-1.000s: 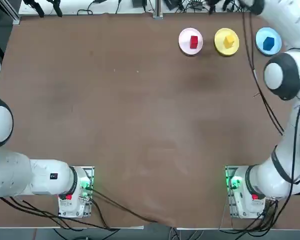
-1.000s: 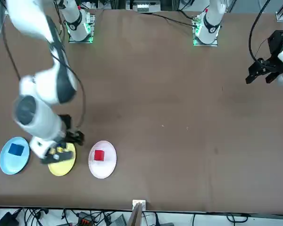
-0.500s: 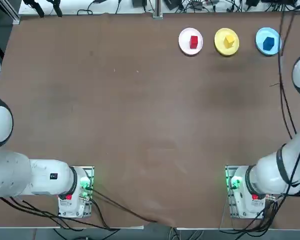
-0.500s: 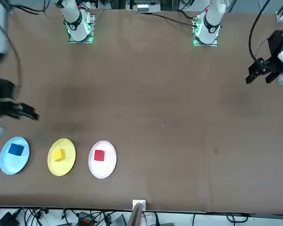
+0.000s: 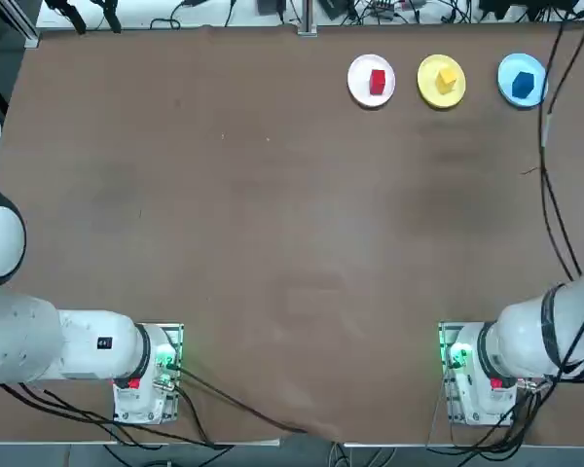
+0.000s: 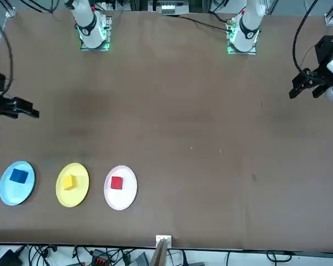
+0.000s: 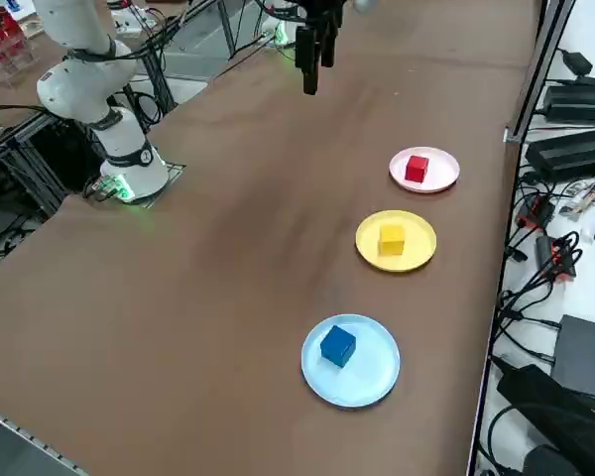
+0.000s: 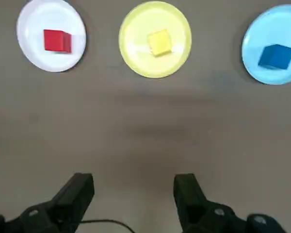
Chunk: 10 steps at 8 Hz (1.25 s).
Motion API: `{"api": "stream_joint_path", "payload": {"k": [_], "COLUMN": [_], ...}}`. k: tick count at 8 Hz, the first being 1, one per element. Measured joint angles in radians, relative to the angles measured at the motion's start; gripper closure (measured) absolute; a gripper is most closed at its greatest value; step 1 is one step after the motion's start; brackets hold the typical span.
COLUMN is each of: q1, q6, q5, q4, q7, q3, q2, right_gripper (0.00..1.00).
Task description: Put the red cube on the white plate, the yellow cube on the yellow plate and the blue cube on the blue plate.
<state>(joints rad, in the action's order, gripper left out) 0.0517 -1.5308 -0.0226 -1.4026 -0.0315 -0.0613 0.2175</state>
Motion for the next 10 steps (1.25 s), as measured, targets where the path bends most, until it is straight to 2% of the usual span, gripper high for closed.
{"api": "stream_joint_path", "payload": {"k": [2, 3, 4, 10], "q1": [-0.102, -0.129, -0.141, -0.147], "q6": [-0.108, -0.131, -0.141, -0.116], "q5": [0.001, 0.003, 0.005, 0.004], "q4": [-0.229, -0.282, -0.304, -0.312], "q7": [0.034, 0.083, 0.115, 0.124], "q3": [0.023, 0.023, 0.025, 0.058], "q2": [-0.166, -0.214, -0.236, -0.236], "right_gripper": [0.00, 0.00, 0.00, 0.00]}}
